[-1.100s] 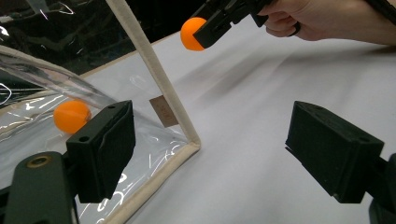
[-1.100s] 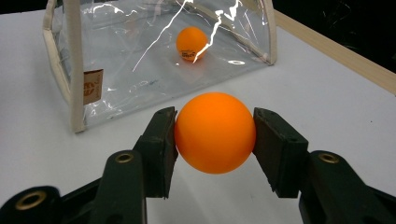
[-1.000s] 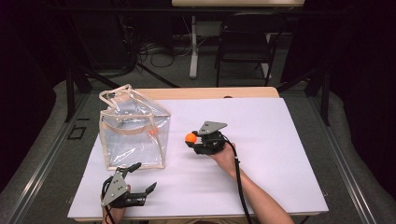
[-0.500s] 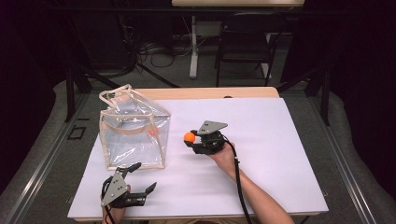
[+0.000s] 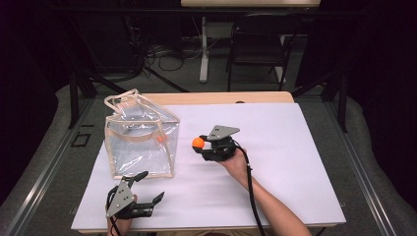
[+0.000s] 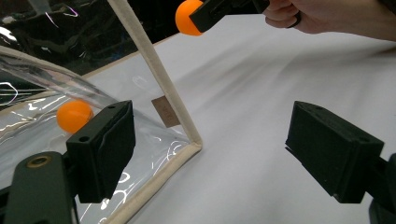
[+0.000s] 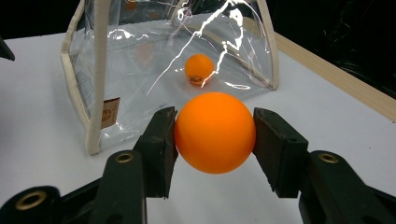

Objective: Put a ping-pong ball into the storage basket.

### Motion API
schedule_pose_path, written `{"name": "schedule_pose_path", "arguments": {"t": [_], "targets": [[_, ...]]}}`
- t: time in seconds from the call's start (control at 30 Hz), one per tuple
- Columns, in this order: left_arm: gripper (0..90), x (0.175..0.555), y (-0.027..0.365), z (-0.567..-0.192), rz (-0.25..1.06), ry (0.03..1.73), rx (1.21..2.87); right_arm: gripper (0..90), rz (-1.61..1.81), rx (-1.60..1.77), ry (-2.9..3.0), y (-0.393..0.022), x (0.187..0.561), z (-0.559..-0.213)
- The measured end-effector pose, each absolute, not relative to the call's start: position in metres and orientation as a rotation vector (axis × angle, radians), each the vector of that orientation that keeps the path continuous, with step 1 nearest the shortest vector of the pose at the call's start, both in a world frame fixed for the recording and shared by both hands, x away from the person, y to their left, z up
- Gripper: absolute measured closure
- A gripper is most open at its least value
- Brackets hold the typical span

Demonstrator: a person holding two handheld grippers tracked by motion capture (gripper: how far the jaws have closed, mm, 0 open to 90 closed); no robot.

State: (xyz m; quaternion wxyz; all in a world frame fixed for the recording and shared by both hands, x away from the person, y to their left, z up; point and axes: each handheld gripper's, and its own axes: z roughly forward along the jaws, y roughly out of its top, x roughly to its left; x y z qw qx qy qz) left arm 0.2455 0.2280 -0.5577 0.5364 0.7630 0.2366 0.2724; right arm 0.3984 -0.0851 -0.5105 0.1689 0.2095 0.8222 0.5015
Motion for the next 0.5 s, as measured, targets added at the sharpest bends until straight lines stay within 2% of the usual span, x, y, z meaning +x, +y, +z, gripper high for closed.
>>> {"name": "schedule_pose_path", "arguments": {"t": [0.5], "targets": [[15.7, 0.245, 0.229, -0.557, 0.654, 0.566, 1.814, 50.8, 1.432, 0.564, 2.335, -0.078, 0.399, -0.499]]}}
